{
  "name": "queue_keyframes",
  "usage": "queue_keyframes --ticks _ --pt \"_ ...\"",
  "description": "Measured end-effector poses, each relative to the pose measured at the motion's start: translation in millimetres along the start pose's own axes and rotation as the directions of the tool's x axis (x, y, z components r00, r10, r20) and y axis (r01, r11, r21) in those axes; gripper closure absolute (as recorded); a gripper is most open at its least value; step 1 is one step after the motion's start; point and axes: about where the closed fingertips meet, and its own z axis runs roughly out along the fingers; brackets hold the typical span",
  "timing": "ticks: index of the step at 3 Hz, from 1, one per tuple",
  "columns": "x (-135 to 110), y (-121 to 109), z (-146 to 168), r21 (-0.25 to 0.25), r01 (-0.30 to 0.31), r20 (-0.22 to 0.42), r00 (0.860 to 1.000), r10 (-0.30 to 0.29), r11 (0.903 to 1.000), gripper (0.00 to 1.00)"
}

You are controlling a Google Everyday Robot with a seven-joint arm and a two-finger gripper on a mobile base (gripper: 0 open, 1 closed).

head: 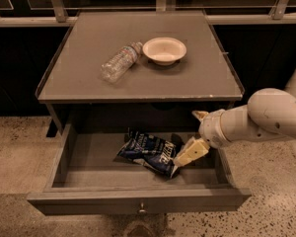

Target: Pick blue chip bag from top drawer and place on counter

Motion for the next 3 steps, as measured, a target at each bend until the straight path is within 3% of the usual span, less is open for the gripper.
queue_keyframes --ticks 1,3 --pt "-5.7 -9.8 29.2 -0.015 -0.027 0.044 0.999 0.028 0.9995 0.0" --pt "-3.7 -8.5 29.4 -0.005 -0.036 0.044 0.998 0.036 0.9994 0.0"
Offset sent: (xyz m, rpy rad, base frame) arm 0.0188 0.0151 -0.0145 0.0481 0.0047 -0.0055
